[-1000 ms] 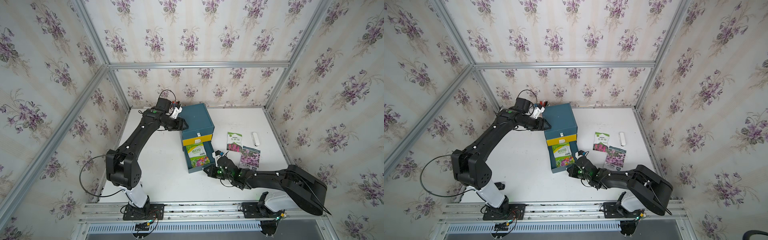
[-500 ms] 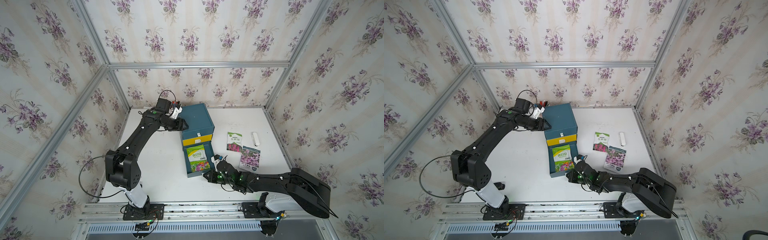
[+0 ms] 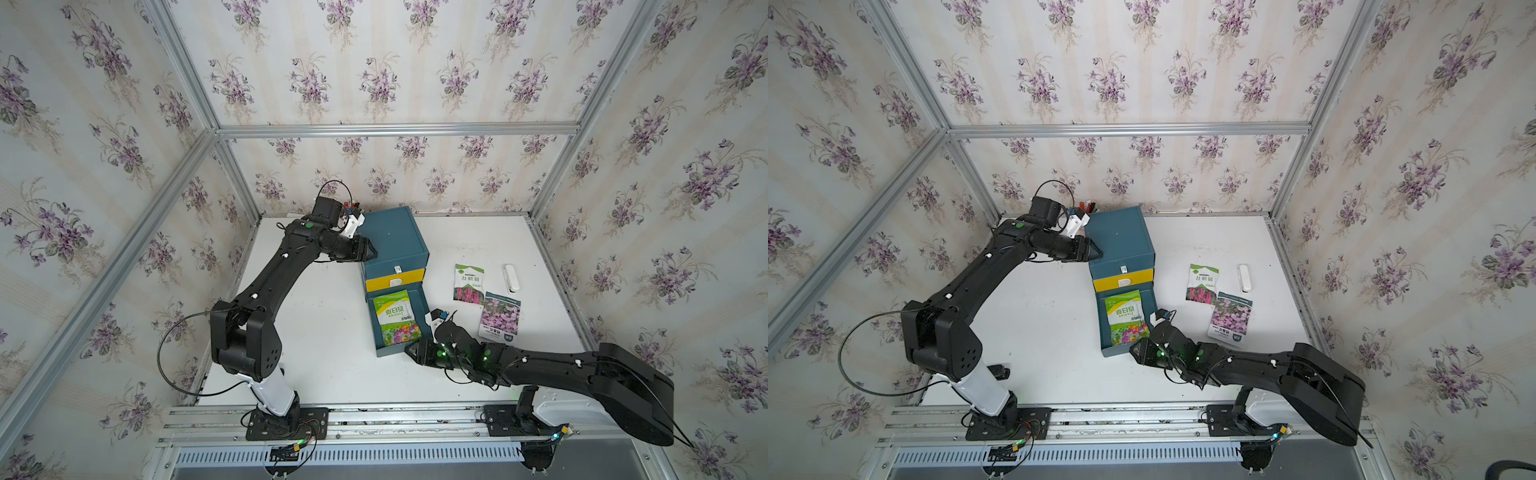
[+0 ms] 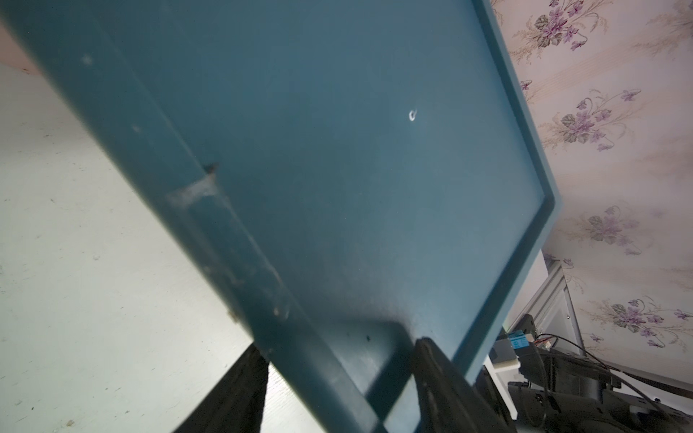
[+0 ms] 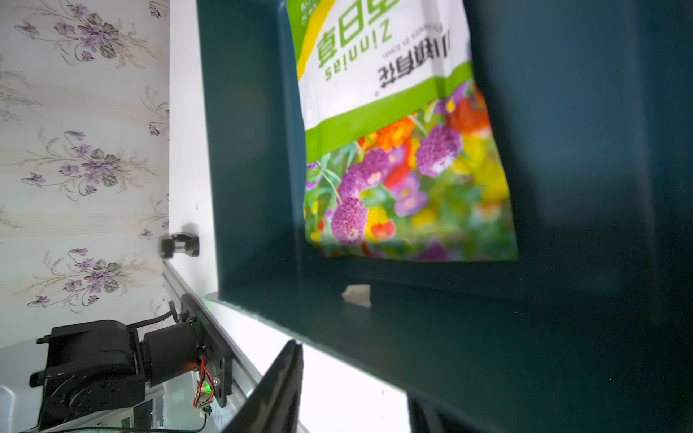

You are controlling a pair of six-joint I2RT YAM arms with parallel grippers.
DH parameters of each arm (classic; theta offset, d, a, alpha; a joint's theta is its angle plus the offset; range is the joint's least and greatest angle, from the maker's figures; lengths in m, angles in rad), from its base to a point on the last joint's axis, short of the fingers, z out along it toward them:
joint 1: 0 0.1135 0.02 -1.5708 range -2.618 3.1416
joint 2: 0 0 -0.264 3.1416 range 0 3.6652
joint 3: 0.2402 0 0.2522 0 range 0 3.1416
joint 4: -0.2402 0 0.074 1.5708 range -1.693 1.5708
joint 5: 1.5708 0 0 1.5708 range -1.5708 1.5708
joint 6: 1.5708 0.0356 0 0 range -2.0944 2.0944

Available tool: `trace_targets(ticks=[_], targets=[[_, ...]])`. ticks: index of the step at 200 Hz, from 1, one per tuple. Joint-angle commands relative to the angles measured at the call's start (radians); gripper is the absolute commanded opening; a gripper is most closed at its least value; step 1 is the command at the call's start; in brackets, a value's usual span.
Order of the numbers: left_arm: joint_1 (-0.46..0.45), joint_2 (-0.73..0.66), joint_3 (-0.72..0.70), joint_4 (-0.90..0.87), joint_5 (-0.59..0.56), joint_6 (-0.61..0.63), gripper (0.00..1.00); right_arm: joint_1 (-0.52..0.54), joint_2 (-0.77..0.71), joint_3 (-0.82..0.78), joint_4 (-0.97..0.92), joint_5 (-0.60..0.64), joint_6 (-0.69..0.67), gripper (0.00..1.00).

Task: Take the seed bags out of the drawer
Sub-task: Open the drawer in the storage box, then pick up the seed packet from the drawer.

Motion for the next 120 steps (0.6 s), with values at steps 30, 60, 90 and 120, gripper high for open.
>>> trace_targets(ticks=[30,60,90,120], targets=[[-0.011,0.023,-0.017,-0.195,-0.120,0.043,0.64,0.001,-0.109,0.081,-0.278,0.009,-0.072,0.63],[-0.011,0.023,-0.016,-0.196,-0.122,0.042,0.64,-0.028,-0.115,0.185,-0.402,0.012,-0.149,0.72],[-0.011,0.026,-0.016,-0.192,-0.119,0.039,0.64,-0.087,-0.037,0.283,-0.432,-0.010,-0.207,0.84],[-0.010,0.025,-0.016,-0.194,-0.120,0.039,0.64,-0.133,0.095,0.407,-0.474,-0.038,-0.290,0.90]])
